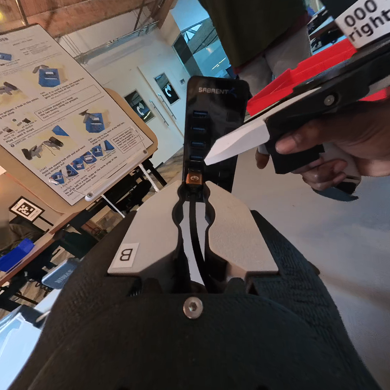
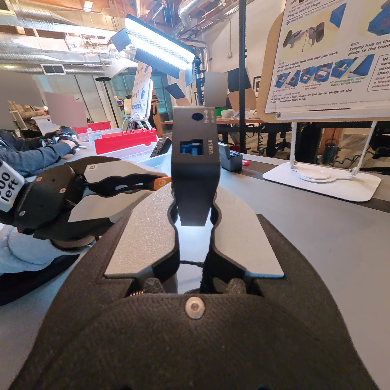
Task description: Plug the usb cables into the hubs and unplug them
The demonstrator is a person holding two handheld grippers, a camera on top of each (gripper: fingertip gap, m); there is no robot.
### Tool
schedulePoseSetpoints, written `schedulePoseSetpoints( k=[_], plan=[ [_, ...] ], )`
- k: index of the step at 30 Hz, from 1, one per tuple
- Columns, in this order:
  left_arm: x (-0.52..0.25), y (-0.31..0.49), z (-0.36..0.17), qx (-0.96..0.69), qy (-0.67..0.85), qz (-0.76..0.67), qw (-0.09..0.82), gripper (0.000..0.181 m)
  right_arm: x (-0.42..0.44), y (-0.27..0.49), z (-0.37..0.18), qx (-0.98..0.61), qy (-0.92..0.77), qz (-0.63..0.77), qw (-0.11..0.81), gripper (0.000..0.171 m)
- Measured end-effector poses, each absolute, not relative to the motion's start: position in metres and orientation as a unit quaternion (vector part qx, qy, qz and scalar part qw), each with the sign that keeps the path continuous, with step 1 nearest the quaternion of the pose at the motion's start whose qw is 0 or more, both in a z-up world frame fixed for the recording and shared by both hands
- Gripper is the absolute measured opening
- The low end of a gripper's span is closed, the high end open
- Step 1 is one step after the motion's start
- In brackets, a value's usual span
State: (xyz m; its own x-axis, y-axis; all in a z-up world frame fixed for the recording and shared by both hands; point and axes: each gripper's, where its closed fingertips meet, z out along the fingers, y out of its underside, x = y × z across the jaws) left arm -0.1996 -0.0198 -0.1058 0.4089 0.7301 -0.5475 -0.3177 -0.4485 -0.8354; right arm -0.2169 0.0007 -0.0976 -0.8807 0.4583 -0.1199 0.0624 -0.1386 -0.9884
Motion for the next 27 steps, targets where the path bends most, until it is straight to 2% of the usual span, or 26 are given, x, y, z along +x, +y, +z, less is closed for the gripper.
schedulePoseSetpoints(
  k=[6, 13, 19, 23, 27],
  plan=[
    [-0.196, -0.02, -0.103, -0.665, -0.15, 0.52, 0.514, 0.016, -0.211, -0.002, -0.098, -0.17, -0.656, 0.72, 0.149, 0.028],
    [-0.191, -0.019, -0.094, -0.647, -0.124, 0.547, 0.516, 0.016, -0.203, -0.004, -0.094, -0.164, -0.644, 0.74, 0.101, 0.029],
    [-0.196, -0.019, -0.105, -0.678, -0.142, 0.451, 0.563, 0.015, -0.204, -0.005, -0.102, -0.127, -0.68, 0.706, 0.15, 0.029],
    [-0.199, -0.019, -0.108, -0.678, -0.121, 0.5, 0.525, 0.016, -0.203, -0.007, -0.106, -0.13, -0.684, 0.703, 0.144, 0.029],
    [-0.201, -0.019, -0.109, -0.673, -0.137, 0.487, 0.54, 0.016, -0.204, -0.006, -0.105, -0.127, -0.686, 0.699, 0.155, 0.029]
  ],
)
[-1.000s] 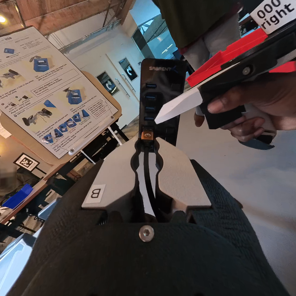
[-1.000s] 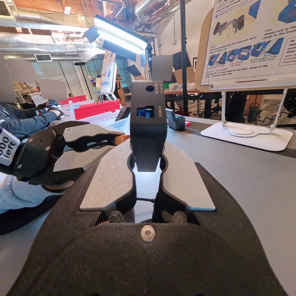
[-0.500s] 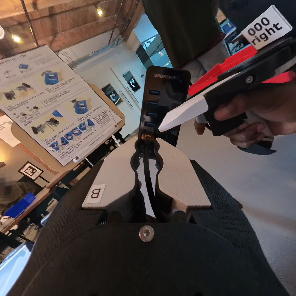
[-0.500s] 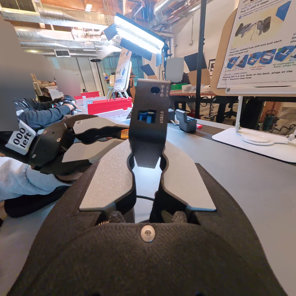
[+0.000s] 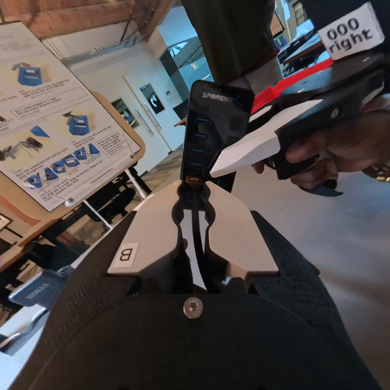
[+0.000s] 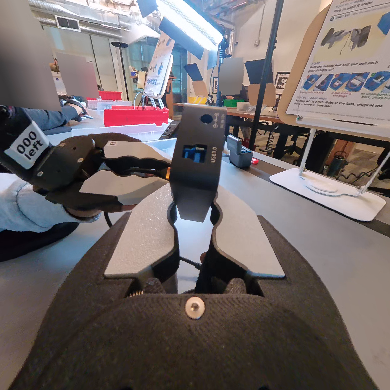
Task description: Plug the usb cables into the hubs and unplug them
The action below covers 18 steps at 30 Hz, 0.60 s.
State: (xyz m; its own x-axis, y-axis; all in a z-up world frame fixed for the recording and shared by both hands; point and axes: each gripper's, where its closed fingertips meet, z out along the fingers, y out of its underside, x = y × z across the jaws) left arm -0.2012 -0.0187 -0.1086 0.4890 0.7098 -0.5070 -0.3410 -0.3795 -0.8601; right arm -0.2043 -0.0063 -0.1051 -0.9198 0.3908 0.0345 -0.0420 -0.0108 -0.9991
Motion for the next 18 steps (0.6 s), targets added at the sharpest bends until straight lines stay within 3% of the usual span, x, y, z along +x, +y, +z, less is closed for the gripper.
schedulePoseSetpoints(
  k=[7, 9, 13, 16, 18],
  plan=[
    [-0.202, -0.016, -0.108, -0.667, -0.115, 0.526, 0.515, 0.017, -0.204, -0.005, -0.102, -0.122, -0.691, 0.7, 0.132, 0.028],
    [-0.203, -0.015, -0.112, -0.674, -0.119, 0.514, 0.517, 0.03, -0.211, -0.001, -0.103, -0.135, -0.699, 0.689, 0.137, 0.028],
    [-0.206, -0.031, -0.098, -0.644, -0.168, 0.497, 0.556, 0.035, -0.256, 0.039, -0.098, -0.254, -0.662, 0.69, 0.143, 0.028],
    [-0.222, -0.035, -0.135, -0.723, -0.236, 0.418, 0.496, 0.035, -0.271, 0.066, -0.083, -0.315, -0.585, 0.744, 0.072, 0.028],
    [-0.227, -0.037, -0.15, -0.739, -0.257, 0.403, 0.475, 0.016, -0.275, 0.07, -0.087, -0.332, -0.588, 0.734, 0.066, 0.028]
  ],
)
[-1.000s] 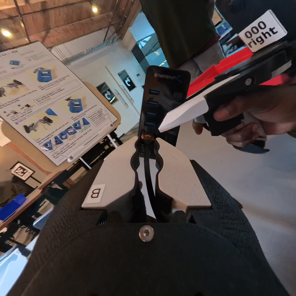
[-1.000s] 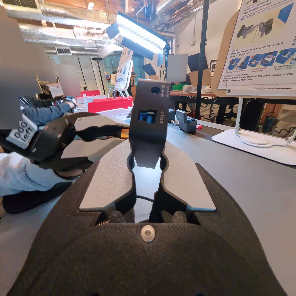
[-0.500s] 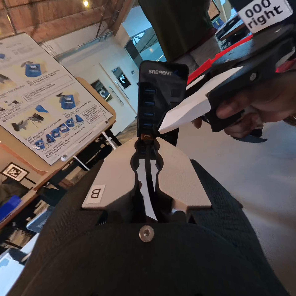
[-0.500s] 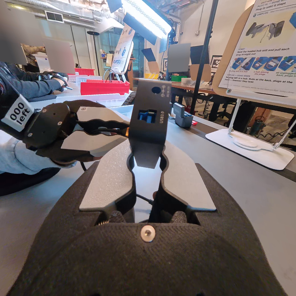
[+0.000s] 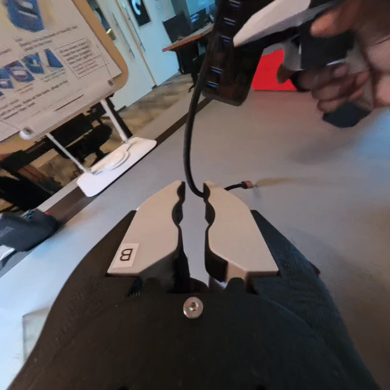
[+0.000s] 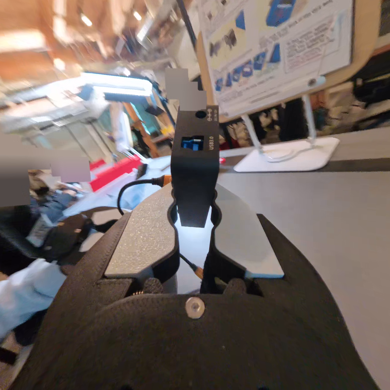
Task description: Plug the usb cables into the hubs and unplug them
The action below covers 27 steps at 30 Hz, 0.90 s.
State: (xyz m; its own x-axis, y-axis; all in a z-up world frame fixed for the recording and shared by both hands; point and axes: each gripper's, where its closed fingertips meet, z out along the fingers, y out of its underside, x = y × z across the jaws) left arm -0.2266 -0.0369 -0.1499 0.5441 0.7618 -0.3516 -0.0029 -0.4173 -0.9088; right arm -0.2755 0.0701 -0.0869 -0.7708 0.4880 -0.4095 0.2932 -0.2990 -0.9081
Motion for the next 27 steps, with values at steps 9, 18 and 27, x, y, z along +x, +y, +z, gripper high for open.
schedulePoseSetpoints(
  k=[9, 18, 27],
  plan=[
    [-0.231, -0.078, -0.105, -0.659, -0.283, 0.484, 0.501, 0.028, -0.297, 0.078, -0.175, -0.366, -0.763, 0.514, 0.143, 0.028],
    [-0.217, -0.097, -0.062, -0.549, -0.264, 0.553, 0.568, 0.024, -0.299, 0.077, -0.192, -0.337, -0.791, 0.478, 0.179, 0.029],
    [-0.221, -0.086, -0.075, -0.578, -0.25, 0.551, 0.548, 0.022, -0.292, 0.083, -0.202, -0.302, -0.825, 0.445, 0.173, 0.029]
  ],
)
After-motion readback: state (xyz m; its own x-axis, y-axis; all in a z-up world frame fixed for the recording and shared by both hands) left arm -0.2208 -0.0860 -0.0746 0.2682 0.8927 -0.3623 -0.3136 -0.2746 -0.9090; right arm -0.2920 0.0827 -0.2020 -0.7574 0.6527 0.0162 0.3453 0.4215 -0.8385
